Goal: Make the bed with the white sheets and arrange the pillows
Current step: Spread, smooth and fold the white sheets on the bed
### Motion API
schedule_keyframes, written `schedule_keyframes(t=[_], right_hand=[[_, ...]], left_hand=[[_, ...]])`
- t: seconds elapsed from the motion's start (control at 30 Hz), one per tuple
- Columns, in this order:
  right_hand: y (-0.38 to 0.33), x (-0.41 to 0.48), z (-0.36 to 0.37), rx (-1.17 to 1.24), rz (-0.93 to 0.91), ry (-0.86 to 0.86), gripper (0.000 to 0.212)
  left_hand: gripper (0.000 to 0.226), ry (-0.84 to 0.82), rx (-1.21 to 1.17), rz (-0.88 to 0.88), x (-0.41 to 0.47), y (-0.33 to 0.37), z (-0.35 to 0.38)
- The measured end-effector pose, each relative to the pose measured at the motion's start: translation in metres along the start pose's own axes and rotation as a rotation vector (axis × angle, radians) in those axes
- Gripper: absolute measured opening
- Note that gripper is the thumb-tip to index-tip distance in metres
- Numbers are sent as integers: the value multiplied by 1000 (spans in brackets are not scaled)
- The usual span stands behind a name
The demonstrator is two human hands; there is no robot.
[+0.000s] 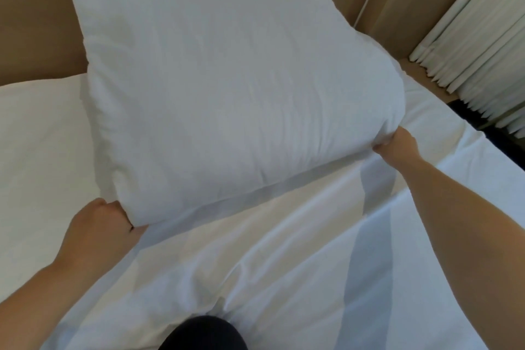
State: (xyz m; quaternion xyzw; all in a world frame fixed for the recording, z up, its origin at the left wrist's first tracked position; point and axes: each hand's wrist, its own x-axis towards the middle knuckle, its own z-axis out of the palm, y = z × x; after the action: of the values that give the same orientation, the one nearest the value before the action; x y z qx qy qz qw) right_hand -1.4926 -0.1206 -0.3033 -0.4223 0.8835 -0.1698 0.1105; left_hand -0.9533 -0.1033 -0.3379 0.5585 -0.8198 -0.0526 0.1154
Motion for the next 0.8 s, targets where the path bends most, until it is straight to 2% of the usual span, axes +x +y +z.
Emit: schedule_keyframes(t=[0.13,0.2,0.3,0.4,0.47,0.5,0.53,0.57,0.6,0.67,0.73,0.77,0.8], right_hand=[[9,-1,-3,158,25,-33,38],[12,2,-7,104,21,-24,34],[13,12,-15,-114,45,64,45],[7,11,-16,-81,75,85,45],[9,5,-12,-31,73,42,34],[9,3,-9,-41,57,28,27],[8,0,-7,-34,55,16,20],[6,-1,-6,22,80,14,23],[1,-4,-6,122,127,-1,36],[-11,-10,-8,427,208,-33,55],[-28,-21,-13,622,197,29,60],[-38,-26,-16,609,155,86,61],[-49,-31,-20,513,95,155,62]], left_hand=[[62,-62,56,25,0,-5,-4],[62,-60,92,69,1,-14,-4],[62,-71,170,85,8,-34,-6],[64,-82,187,93,14,-44,-1],[58,-119,195,71,7,-41,3],[50,-160,169,13,3,-35,-1],[40,-134,144,-11,-2,-38,3],[32,-132,99,-79,-5,-34,0],[25,-116,33,-126,-7,-32,-1],[8,-35,-194,-253,-1,-20,-13],[20,138,-549,-429,11,3,-37],[26,293,-659,-450,20,12,-52],[31,426,-663,-406,29,22,-66]])
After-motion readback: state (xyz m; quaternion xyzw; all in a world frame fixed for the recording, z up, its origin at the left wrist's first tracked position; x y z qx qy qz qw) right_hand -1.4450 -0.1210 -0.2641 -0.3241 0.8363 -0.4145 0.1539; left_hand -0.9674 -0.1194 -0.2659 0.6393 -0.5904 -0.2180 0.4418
